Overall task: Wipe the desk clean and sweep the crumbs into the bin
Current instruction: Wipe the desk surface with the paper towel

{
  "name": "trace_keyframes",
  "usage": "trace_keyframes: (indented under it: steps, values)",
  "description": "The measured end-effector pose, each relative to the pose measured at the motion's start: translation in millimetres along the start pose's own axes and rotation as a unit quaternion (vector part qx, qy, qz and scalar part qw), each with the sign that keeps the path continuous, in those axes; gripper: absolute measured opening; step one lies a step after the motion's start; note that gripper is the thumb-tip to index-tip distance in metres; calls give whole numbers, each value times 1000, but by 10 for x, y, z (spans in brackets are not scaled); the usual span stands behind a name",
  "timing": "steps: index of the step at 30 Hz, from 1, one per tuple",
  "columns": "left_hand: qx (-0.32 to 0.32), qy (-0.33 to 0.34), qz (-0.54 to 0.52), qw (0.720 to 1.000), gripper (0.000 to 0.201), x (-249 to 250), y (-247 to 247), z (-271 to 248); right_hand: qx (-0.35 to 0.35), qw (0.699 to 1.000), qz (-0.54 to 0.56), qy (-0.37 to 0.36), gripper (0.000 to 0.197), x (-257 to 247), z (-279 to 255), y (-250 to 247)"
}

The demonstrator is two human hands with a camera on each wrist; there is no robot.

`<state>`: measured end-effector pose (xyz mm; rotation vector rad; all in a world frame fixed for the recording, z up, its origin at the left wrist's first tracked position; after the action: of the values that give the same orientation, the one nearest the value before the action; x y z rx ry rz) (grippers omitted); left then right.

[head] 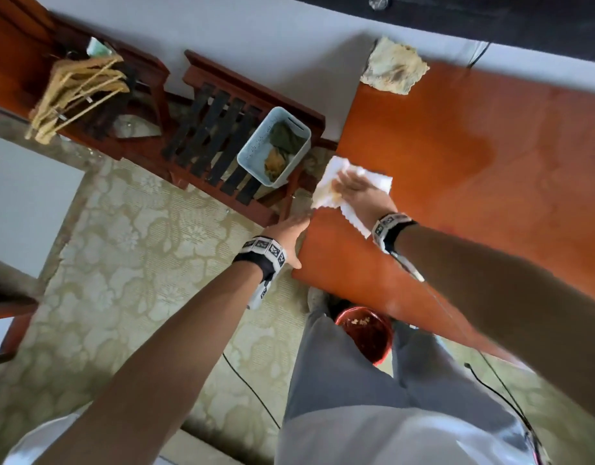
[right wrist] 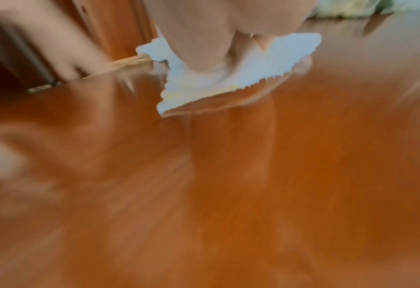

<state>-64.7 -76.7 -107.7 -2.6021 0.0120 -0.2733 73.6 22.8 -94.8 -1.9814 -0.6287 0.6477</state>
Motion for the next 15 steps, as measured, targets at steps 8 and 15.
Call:
trace_keyframes:
  steps: [8,15]
  values:
    - [4,-18,36,999,116,-167,287,16,-61,974,-164,145,78,1197,747,-529]
    - [43,-66,-23,997,148,-206,276,-204,-56,982,-174,35,67,-80,95,42]
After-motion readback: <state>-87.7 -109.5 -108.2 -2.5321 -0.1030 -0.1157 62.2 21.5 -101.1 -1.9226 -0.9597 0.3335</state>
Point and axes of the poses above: each hand's wrist, its own z-axis towards the middle knuckle, its own y-axis out of the palm, x = y × z, the point moved 10 cm from there along z, towards the middle knuckle, and after that the axes turned 9 degrees about -x, right-handed, at the moved point
